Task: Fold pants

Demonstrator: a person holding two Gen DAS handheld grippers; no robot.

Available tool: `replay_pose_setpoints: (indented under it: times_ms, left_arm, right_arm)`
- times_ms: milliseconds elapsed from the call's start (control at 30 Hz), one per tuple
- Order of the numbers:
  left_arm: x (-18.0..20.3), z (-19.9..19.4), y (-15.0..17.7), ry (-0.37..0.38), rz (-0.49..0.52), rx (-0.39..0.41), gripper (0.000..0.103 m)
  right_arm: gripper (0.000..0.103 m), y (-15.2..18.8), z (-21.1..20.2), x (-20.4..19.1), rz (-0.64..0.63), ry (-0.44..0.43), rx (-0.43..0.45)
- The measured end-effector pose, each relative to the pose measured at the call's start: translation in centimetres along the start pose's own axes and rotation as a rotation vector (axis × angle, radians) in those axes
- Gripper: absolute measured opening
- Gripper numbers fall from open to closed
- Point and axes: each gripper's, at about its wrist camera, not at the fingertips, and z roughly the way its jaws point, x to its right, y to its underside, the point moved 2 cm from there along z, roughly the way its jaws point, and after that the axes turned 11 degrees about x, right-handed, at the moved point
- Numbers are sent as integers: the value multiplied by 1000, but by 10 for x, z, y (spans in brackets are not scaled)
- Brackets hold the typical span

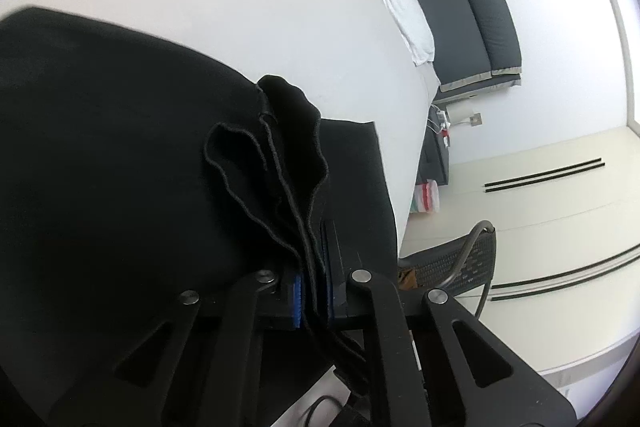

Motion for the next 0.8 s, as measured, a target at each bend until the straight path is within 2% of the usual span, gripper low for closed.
replay_pose_setpoints:
  times_ms: [233,467,800]
  left_arm:
    - [-10,-40,-11,-53,55,46,6]
    - [-32,-75,-5,-120,74,62,6]
    - [-62,-88,18,-171,72,70,6]
  right_arm:
    - [6,-19,5,-27,-69,-25,25]
    - [6,-25,14,-55,-113,-89,27]
    - [6,-20,21,-67,-147,-145,6]
